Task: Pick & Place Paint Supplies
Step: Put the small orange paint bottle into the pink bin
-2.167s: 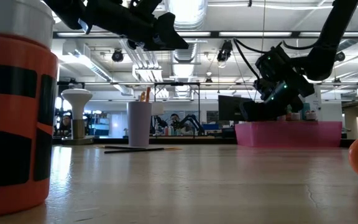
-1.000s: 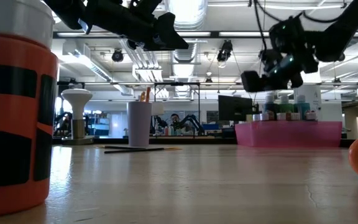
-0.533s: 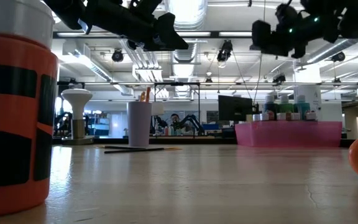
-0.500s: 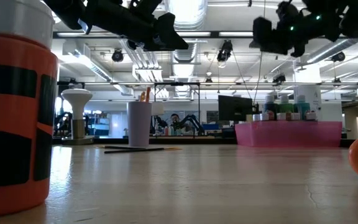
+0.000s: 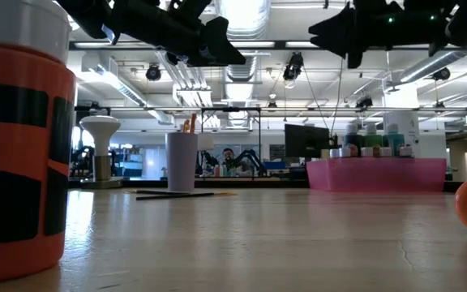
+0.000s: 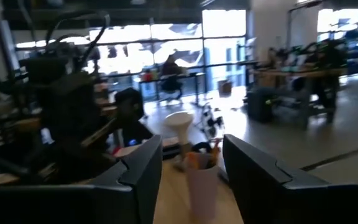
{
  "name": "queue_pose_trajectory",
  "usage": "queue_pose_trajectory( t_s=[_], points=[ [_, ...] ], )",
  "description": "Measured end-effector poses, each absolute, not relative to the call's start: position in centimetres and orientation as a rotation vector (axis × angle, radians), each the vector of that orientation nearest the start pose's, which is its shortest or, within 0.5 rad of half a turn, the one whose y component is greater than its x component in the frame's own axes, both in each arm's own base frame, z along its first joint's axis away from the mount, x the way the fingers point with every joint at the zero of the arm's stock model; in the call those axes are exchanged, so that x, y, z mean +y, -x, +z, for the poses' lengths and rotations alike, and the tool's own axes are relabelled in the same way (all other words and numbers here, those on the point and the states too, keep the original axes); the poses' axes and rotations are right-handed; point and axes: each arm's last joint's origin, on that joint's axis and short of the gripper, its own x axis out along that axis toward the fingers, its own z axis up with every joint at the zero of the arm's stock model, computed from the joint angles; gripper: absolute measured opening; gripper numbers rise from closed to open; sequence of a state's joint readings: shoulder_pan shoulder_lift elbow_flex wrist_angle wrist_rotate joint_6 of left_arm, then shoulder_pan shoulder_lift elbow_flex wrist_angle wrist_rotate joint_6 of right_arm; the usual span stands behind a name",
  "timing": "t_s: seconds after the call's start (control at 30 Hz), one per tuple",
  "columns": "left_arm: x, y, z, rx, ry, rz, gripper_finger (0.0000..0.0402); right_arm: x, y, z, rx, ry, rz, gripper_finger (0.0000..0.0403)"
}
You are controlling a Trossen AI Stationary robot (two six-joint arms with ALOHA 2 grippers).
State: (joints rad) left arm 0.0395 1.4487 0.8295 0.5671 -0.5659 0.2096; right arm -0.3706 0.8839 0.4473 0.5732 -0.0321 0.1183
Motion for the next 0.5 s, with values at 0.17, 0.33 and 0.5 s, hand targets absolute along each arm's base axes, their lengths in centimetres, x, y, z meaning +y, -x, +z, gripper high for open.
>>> queue_pose_trajectory(
  t_s=[0.17, 0.33, 0.5],
  points=[
    [2.8, -31.3, 26.7, 0.115, -0.217, 0.598, 0.0300, -6.9, -19.1, 26.0, -0.067, -0.107, -0.194, 0.0137],
    [2.8, -31.3, 26.7, 0.115, -0.217, 0.598, 0.0300, -6.9, -19.5, 25.2, -0.003, -0.051, -0.163, 0.0109],
    [2.8, -31.3, 26.7, 0.115, -0.217, 0.598, 0.0300, -6.5, -19.5, 26.1, -0.033, -0.026, -0.067, 0.0079]
  ],
)
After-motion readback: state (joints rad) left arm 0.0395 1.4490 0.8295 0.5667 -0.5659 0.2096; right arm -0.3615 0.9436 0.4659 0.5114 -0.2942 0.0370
